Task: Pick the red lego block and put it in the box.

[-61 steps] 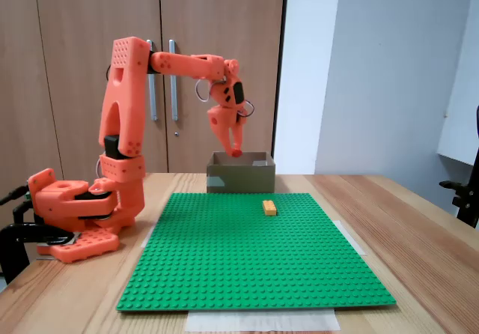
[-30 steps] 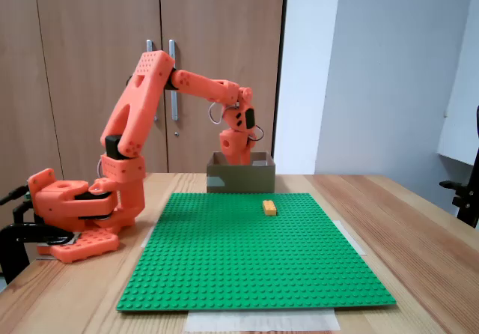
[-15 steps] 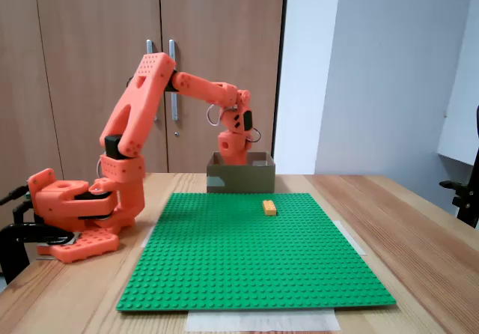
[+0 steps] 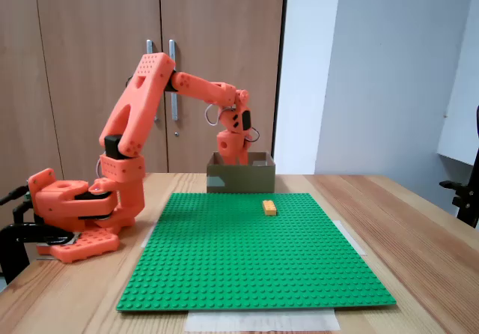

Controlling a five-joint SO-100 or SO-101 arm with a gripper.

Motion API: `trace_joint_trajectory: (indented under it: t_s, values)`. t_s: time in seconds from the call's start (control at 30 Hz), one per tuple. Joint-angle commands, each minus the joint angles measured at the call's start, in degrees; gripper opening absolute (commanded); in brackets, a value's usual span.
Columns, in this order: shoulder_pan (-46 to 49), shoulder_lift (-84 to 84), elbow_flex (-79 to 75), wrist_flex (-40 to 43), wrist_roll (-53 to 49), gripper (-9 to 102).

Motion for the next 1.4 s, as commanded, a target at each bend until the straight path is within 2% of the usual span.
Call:
trace_joint_trajectory:
  t_s: [0.0,0.9,1.17,1.37]
  values:
    - [0.9,4.5,-0.3,-0.9,0.2,21]
    - [0.0,23.3,9.6,-6.9,3.7,10]
    - [1.5,31.6,11.9,-8.1,4.4,-1]
    - [3.6,40.0,16.9,-10.2,6.0,-1]
